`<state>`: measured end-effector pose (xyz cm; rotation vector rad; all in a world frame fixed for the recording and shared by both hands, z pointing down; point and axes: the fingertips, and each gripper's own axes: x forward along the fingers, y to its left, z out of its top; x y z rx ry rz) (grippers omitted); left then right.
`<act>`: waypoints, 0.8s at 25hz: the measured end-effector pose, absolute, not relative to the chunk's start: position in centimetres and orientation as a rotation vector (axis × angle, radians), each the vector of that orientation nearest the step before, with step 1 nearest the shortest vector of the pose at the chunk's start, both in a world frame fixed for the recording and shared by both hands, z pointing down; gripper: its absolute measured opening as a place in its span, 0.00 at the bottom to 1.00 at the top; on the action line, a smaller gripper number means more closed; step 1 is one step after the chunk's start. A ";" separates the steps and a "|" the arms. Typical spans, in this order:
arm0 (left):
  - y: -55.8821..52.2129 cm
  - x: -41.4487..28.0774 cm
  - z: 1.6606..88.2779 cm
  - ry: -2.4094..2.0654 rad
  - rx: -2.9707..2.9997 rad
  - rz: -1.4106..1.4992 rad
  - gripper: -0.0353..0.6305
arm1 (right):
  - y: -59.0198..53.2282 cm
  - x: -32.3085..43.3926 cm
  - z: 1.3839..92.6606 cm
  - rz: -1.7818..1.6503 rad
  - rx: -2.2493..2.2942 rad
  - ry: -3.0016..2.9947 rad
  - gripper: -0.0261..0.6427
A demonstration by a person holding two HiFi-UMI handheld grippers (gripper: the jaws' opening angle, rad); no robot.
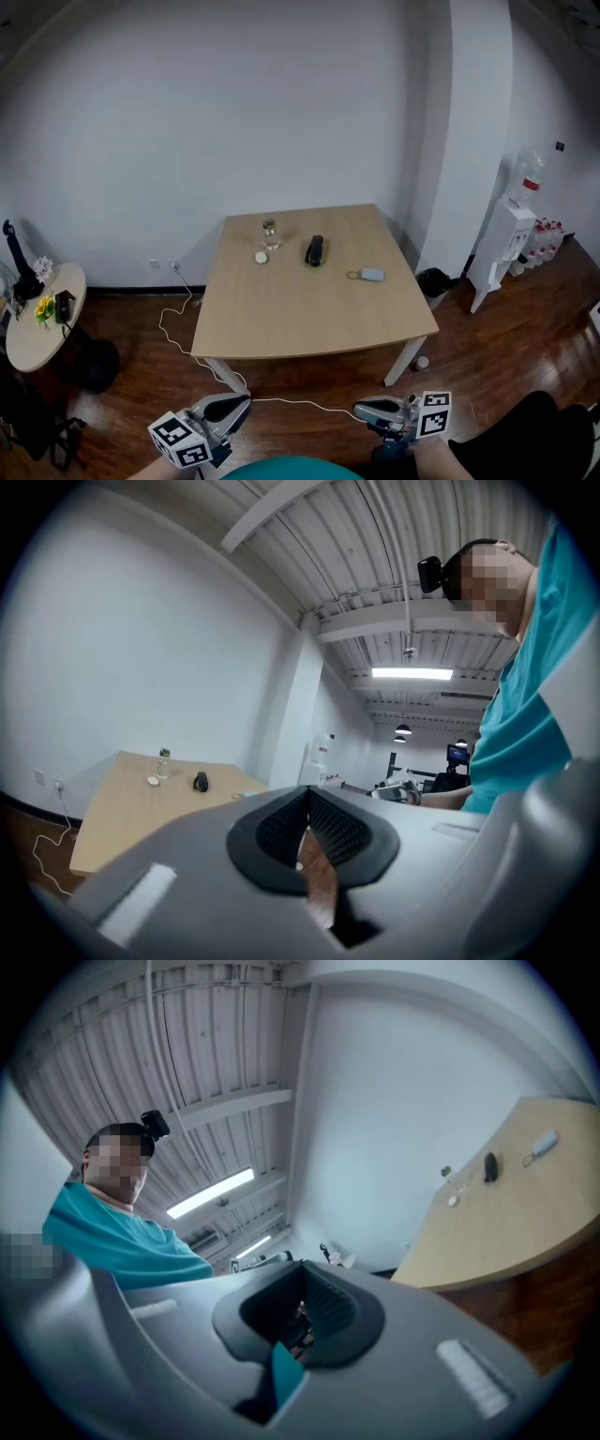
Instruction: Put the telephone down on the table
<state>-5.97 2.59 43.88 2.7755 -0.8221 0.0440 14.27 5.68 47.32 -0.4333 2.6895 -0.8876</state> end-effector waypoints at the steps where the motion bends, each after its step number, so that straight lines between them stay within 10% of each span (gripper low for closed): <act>1: 3.0 -6.4 43.9 -0.837 2.770 0.045 0.06 | 6.2 13.7 47.3 -0.887 -0.414 2.693 0.04; 20: 14.4 -27.7 45.2 -0.894 2.728 -0.075 0.06 | 16.4 -7.1 44.4 -0.805 -0.428 2.796 0.04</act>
